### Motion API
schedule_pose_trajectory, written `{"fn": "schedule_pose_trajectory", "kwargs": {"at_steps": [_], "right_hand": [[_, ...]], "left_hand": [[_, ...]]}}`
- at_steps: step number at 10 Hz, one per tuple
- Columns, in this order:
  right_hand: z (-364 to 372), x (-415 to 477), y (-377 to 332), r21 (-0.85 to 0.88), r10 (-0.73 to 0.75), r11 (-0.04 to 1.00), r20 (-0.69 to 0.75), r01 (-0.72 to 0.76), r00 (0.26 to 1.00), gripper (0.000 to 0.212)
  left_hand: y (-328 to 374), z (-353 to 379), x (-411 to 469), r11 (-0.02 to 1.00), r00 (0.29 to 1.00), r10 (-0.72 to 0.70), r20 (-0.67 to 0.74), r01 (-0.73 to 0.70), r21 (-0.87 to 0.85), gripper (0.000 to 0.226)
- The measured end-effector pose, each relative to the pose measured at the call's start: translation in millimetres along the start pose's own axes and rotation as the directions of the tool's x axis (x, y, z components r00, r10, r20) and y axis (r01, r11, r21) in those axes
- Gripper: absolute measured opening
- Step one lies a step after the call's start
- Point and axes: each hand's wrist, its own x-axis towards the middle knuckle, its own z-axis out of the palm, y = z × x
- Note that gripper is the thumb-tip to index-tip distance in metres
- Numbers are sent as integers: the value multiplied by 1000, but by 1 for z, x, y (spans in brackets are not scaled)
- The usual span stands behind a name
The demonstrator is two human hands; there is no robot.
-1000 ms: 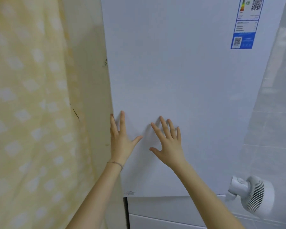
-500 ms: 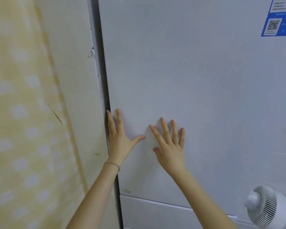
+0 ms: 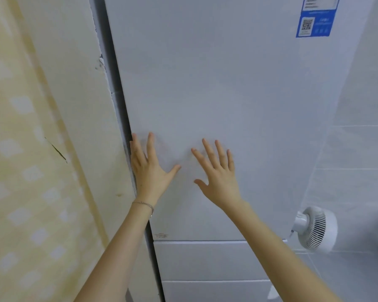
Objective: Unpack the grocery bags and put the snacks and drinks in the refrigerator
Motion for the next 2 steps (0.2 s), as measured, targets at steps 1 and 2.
{"fn": "schedule_pose_trajectory", "kwargs": {"at_steps": [1, 2], "right_hand": [[-32, -18, 4, 0, 104, 995, 32, -104, 994, 91], [-64, -33, 3, 30, 186, 981, 105, -190, 977, 87]], "left_hand": [[19, -17, -12, 987, 985, 135, 110, -143, 69, 103], [35, -31, -24, 966, 927, 221, 303, -251, 64, 99]]}}
